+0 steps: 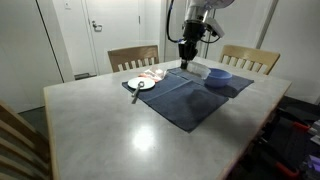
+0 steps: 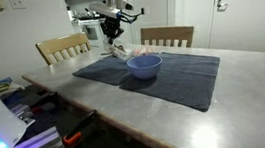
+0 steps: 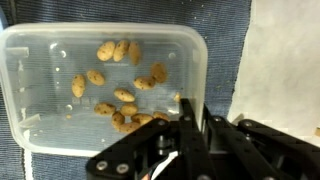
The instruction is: Pour the contents from the clear bowl into the blue bowl
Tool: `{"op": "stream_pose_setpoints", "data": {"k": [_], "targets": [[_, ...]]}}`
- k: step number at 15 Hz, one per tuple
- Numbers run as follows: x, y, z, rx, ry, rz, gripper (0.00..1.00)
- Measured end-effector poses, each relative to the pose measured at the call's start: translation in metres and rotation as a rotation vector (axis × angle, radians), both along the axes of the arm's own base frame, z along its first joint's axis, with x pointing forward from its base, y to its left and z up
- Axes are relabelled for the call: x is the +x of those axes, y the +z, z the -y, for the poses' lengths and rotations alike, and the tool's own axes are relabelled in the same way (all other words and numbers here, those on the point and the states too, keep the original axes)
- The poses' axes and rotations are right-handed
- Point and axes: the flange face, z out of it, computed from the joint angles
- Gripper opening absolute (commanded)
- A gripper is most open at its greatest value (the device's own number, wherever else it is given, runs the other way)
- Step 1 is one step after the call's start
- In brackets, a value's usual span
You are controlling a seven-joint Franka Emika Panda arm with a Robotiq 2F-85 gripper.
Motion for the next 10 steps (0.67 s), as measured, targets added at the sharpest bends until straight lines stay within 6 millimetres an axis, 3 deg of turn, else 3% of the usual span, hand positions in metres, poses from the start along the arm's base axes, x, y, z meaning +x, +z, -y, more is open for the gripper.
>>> {"op": "stream_pose_setpoints", "data": {"k": [10], "targets": [[-0.016, 0.015, 0.014, 0.053, 0.065, 0.061, 0.02]]}}
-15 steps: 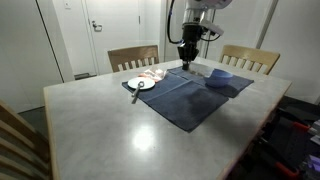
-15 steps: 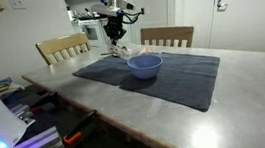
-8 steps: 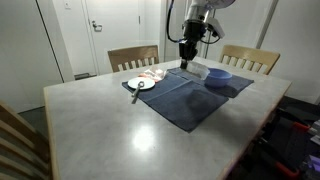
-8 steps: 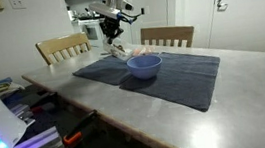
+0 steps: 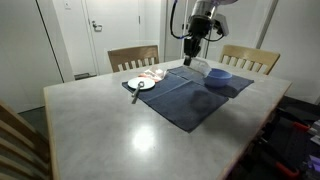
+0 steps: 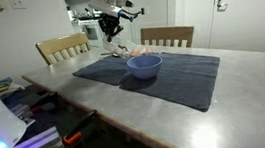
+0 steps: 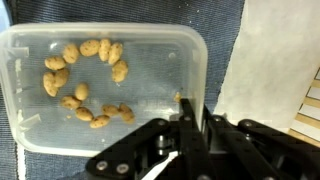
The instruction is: Pour the contents from the clear bowl into the blue bowl
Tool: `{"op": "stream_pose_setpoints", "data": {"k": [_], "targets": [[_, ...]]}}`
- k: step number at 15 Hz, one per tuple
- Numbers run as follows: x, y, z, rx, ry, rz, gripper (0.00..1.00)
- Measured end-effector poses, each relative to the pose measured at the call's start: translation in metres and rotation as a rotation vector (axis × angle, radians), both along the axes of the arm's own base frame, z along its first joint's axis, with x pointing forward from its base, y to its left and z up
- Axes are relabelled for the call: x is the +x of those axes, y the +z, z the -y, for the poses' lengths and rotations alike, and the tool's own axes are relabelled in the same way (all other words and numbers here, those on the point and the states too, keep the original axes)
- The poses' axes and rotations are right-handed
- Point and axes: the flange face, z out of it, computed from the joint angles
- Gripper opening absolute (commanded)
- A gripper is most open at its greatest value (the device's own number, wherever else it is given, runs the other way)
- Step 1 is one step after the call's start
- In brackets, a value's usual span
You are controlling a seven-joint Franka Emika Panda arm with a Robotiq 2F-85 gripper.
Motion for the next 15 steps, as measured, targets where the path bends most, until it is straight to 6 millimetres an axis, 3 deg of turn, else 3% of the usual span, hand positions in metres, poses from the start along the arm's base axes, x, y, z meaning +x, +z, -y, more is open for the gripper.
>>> {"op": "stream_pose_setpoints", "data": {"k": [7, 15], "targets": [[-0.011, 0.025, 0.028, 0.050, 0.001, 0.082, 0.02], [-0.039, 0.031, 0.078, 0.181, -0.004, 0.157, 0.02]]}}
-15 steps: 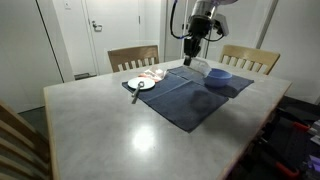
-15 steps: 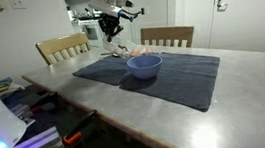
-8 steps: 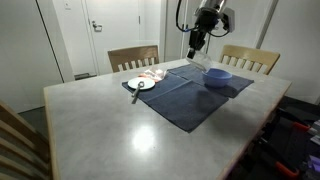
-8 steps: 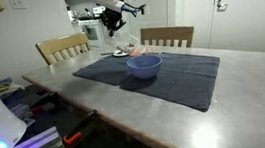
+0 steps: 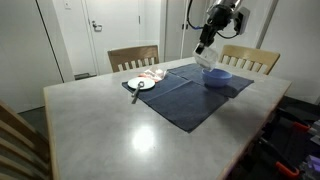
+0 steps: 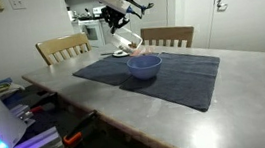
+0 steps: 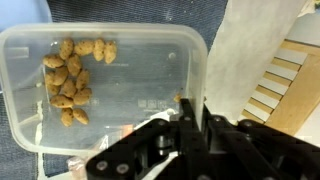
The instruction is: Pour the contents from the clear bowl into the blue bowl
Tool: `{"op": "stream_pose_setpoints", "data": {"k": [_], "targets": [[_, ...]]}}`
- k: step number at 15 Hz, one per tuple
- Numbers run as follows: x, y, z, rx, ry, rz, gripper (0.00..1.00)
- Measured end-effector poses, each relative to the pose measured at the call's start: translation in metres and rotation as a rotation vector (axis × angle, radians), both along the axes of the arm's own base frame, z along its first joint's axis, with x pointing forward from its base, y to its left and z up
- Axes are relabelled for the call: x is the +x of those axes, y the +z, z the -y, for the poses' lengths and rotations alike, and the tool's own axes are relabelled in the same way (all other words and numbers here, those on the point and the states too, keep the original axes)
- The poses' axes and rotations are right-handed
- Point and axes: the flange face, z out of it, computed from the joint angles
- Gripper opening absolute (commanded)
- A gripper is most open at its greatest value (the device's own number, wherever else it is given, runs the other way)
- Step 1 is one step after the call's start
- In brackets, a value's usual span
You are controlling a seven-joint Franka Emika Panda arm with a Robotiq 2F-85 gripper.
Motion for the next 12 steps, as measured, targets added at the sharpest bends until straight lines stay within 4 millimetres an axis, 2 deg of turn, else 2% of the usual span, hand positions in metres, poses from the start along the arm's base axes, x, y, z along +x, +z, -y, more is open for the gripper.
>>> {"op": "stream_pose_setpoints", "data": {"k": [12], "targets": [[-0.056, -0.015, 0.064, 0.220, 0.006, 0.155, 0.02]]}}
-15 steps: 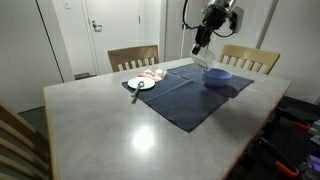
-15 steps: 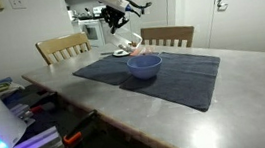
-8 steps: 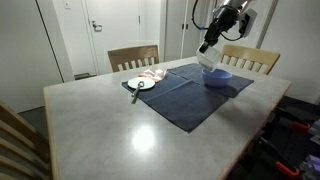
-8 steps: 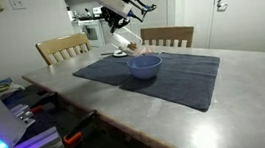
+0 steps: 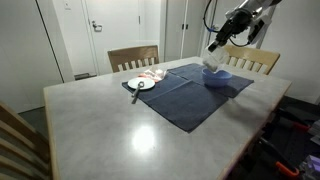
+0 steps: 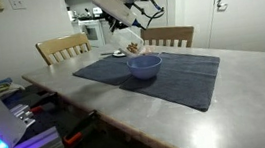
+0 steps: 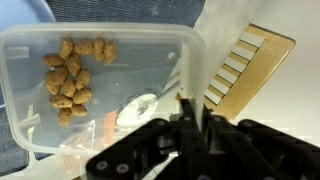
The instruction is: Pour the contents from the clear bowl into the blue bowl
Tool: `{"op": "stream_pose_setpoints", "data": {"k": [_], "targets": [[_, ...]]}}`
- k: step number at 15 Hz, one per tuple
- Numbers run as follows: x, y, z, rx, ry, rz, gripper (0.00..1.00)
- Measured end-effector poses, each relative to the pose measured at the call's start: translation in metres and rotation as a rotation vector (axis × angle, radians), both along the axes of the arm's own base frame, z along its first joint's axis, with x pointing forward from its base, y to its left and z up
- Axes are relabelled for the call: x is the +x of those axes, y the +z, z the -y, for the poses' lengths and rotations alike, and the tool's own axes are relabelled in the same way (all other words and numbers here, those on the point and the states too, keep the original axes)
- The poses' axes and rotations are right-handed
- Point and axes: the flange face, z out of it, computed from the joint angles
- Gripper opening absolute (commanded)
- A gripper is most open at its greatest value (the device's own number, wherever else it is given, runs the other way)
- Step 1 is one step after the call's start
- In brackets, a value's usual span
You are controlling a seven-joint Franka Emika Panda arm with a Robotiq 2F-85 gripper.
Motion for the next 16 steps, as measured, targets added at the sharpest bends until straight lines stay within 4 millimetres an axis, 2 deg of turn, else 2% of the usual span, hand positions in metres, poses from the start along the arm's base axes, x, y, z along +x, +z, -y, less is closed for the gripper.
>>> {"op": "stream_pose_setpoints", "data": {"k": [7, 16], "targets": [[-0.027, -0.006, 0.032, 0.101, 0.044, 0.073, 0.02], [-0.049, -0.028, 0.051, 0.201, 0.094, 0.122, 0.02]]}}
